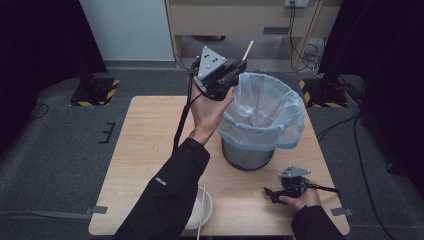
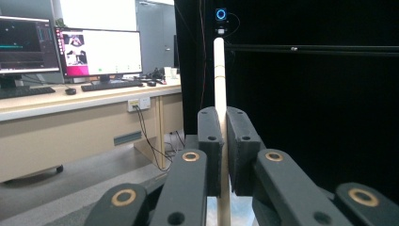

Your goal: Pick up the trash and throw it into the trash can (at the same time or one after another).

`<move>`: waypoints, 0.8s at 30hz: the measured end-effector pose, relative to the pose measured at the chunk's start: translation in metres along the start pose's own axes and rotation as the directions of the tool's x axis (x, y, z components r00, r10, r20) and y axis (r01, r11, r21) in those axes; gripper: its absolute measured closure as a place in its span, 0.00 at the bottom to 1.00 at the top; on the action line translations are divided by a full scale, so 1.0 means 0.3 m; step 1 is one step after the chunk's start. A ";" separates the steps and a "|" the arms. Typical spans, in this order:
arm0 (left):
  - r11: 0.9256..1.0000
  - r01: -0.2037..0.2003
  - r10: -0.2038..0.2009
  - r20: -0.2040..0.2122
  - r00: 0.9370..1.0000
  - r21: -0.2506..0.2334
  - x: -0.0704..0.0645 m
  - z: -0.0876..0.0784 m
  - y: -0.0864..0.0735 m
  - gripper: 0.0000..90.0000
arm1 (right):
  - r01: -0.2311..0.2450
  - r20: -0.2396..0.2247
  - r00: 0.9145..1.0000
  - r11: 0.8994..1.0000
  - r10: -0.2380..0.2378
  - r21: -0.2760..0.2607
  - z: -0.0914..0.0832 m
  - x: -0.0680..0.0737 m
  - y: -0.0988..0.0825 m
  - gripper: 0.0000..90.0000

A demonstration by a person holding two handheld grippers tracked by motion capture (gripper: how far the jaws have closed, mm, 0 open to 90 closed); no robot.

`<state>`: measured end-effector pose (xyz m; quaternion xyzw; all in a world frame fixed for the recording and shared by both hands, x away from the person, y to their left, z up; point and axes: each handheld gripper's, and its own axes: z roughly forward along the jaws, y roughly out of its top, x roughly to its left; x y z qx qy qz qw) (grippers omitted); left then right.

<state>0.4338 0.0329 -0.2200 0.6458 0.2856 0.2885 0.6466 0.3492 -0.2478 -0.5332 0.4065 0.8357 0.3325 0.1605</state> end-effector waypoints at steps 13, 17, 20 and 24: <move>0.999 -0.042 0.042 0.022 0.999 0.020 -0.049 0.131 -0.007 0.95 | 0.001 -0.005 1.000 1.000 -0.001 -0.006 0.004 0.001 -0.001 0.10; 0.999 -0.016 0.015 0.031 0.999 0.038 -0.058 0.173 -0.022 0.95 | 0.002 -0.004 1.000 1.000 -0.002 -0.007 0.004 0.001 -0.001 0.09; 0.999 -0.008 0.006 0.030 1.000 0.047 -0.065 0.196 -0.033 0.95 | 0.004 -0.005 1.000 1.000 -0.004 -0.008 0.004 0.001 -0.002 0.09; 0.997 -0.010 0.009 0.020 1.000 0.073 -0.059 0.234 -0.040 0.94 | 0.006 -0.008 1.000 1.000 -0.007 -0.009 0.005 0.001 -0.001 0.09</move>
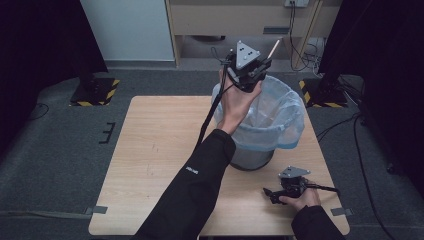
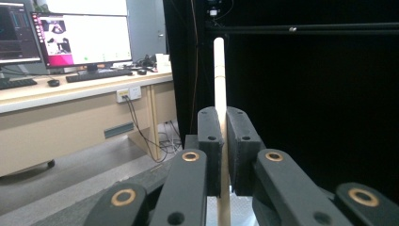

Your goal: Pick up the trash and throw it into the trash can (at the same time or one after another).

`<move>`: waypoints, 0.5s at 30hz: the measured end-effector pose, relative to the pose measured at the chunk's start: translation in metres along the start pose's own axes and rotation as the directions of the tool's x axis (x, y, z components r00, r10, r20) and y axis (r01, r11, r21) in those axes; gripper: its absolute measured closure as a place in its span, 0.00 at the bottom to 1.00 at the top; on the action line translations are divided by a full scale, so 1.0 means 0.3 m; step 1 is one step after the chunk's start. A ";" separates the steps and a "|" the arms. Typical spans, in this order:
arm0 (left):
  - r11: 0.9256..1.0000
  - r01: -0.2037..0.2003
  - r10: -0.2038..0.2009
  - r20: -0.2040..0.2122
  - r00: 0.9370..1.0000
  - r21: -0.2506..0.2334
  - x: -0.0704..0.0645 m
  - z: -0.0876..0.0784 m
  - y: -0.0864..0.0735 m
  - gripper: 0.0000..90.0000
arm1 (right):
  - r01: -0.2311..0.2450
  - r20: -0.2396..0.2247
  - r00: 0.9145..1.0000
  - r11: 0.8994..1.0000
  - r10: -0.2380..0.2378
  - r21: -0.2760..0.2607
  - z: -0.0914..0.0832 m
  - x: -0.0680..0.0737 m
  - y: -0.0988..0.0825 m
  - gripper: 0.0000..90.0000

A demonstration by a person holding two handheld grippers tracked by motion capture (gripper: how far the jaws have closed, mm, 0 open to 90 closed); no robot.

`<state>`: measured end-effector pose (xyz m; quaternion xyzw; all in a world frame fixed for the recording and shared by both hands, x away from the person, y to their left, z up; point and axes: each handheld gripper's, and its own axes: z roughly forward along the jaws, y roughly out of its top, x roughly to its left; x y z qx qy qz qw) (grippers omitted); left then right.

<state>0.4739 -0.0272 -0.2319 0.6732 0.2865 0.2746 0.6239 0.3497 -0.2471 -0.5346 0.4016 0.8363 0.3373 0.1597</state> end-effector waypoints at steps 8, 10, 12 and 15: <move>0.999 -0.028 0.030 0.031 0.999 -0.037 0.027 0.005 -0.010 0.66 | 0.006 -0.007 1.000 1.000 -0.006 0.000 -0.002 0.001 -0.002 0.09; 0.999 -0.032 0.033 0.035 0.999 -0.031 0.032 -0.020 -0.004 0.62 | 0.001 -0.008 1.000 1.000 -0.001 -0.001 -0.002 0.002 -0.002 0.09; 0.999 -0.034 0.035 0.040 0.999 -0.026 0.035 -0.037 0.000 0.61 | 0.005 -0.008 1.000 1.000 -0.005 0.000 -0.002 0.001 -0.002 0.09; 0.999 -0.034 0.035 0.042 0.999 -0.022 0.038 -0.090 0.007 0.55 | 0.006 -0.009 1.000 1.000 -0.006 0.001 -0.002 0.001 -0.002 0.09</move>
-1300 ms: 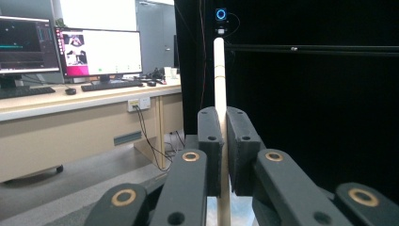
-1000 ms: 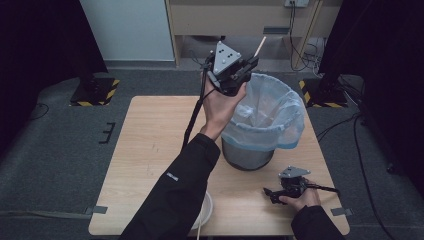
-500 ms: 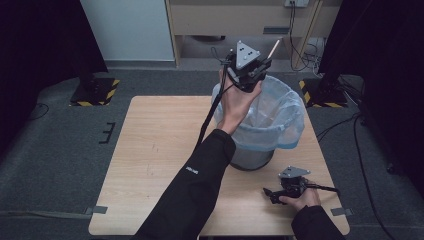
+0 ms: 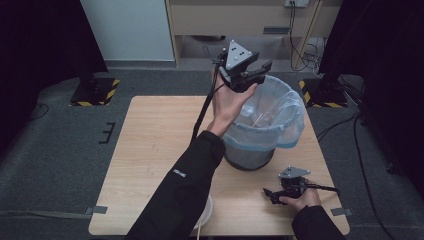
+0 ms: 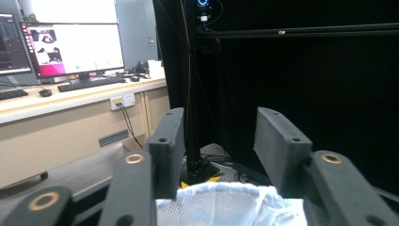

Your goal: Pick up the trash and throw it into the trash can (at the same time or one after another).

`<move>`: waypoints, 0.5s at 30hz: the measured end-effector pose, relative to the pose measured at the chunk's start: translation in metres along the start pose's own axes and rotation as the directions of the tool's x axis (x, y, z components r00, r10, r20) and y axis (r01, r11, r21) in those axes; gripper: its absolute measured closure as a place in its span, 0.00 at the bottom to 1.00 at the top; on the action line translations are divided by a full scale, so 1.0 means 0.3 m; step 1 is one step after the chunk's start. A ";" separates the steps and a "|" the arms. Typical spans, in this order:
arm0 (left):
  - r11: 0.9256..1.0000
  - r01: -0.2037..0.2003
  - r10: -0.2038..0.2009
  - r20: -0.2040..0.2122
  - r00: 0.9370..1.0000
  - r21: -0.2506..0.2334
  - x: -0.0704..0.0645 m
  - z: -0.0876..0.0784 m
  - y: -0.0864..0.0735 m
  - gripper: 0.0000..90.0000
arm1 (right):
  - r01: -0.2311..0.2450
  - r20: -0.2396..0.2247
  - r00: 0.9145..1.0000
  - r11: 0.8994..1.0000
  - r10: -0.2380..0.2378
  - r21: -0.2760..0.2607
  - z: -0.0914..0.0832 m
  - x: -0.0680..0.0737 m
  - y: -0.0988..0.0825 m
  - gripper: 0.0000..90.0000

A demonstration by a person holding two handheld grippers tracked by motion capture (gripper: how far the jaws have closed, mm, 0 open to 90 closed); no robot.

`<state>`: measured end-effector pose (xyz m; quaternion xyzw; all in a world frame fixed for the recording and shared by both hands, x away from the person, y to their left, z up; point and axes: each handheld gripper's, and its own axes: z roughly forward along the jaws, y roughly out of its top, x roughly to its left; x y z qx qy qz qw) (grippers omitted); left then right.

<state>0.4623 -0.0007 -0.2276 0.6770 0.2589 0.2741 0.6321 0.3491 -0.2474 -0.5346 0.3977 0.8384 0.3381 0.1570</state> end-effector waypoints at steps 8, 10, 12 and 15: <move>1.000 -0.023 0.022 0.032 0.999 0.003 0.022 -0.183 -0.010 0.43 | 0.001 -0.001 1.000 1.000 -0.001 -0.004 0.001 0.000 -0.001 0.09; 1.000 -0.027 0.027 0.043 0.999 0.003 0.026 -0.223 -0.023 0.41 | -0.002 -0.002 1.000 1.000 0.002 -0.004 0.001 0.000 -0.002 0.09; 1.000 -0.021 0.020 0.053 0.998 0.007 0.027 -0.270 -0.048 0.39 | -0.002 -0.002 1.000 1.000 0.002 -0.006 0.001 0.000 -0.002 0.08; 0.999 -0.026 0.024 0.055 0.998 0.033 0.028 -0.334 -0.092 0.39 | -0.002 -0.002 1.000 1.000 0.002 -0.008 0.001 0.000 -0.003 0.08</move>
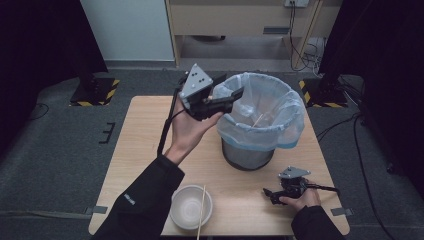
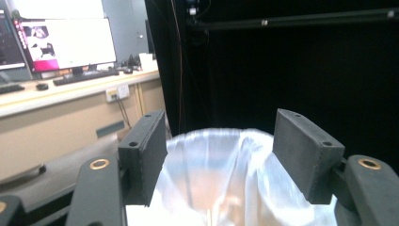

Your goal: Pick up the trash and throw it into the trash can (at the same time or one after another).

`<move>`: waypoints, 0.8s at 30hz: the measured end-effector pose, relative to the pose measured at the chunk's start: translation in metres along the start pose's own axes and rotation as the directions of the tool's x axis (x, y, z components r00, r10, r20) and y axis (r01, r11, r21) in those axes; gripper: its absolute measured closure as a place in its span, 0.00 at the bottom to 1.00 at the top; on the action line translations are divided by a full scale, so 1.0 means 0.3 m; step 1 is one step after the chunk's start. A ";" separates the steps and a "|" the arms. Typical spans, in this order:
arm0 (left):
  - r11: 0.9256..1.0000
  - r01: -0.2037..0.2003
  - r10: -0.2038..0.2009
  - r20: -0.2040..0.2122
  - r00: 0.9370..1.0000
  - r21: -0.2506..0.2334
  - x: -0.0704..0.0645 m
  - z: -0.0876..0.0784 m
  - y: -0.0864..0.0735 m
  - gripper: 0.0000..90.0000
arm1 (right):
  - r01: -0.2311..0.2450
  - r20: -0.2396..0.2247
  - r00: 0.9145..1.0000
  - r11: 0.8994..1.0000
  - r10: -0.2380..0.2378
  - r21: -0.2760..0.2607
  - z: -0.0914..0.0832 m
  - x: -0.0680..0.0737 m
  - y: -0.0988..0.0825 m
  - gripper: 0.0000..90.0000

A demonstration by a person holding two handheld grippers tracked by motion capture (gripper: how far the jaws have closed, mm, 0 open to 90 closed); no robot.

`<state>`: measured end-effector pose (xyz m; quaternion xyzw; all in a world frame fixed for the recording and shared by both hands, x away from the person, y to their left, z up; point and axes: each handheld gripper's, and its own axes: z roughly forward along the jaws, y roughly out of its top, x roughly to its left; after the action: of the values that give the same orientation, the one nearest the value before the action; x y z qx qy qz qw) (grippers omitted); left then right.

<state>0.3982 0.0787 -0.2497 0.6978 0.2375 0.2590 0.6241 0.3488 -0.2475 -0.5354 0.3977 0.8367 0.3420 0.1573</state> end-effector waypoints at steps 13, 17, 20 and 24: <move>0.991 0.070 -0.065 -0.051 0.997 0.110 0.013 -0.213 -0.243 0.35 | 0.004 0.003 1.000 1.000 -0.004 -0.005 0.001 0.000 -0.002 0.08; 0.982 0.066 -0.058 -0.051 0.997 0.179 -0.018 -0.268 -0.330 0.35 | 0.001 0.002 1.000 1.000 -0.001 -0.004 0.001 0.000 -0.002 0.08; 0.974 0.087 -0.078 -0.051 0.996 0.210 -0.038 -0.302 -0.397 0.35 | 0.000 0.003 1.000 1.000 0.000 -0.004 0.001 0.001 -0.002 0.08; 0.959 0.121 -0.109 -0.061 0.992 0.258 -0.066 -0.340 -0.496 0.34 | 0.002 0.005 1.000 1.000 -0.002 -0.007 0.001 0.001 -0.003 0.08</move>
<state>0.3149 0.1582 -0.3901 0.7528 0.3240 0.2047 0.5351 0.3483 -0.2477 -0.5361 0.3971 0.8355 0.3440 0.1609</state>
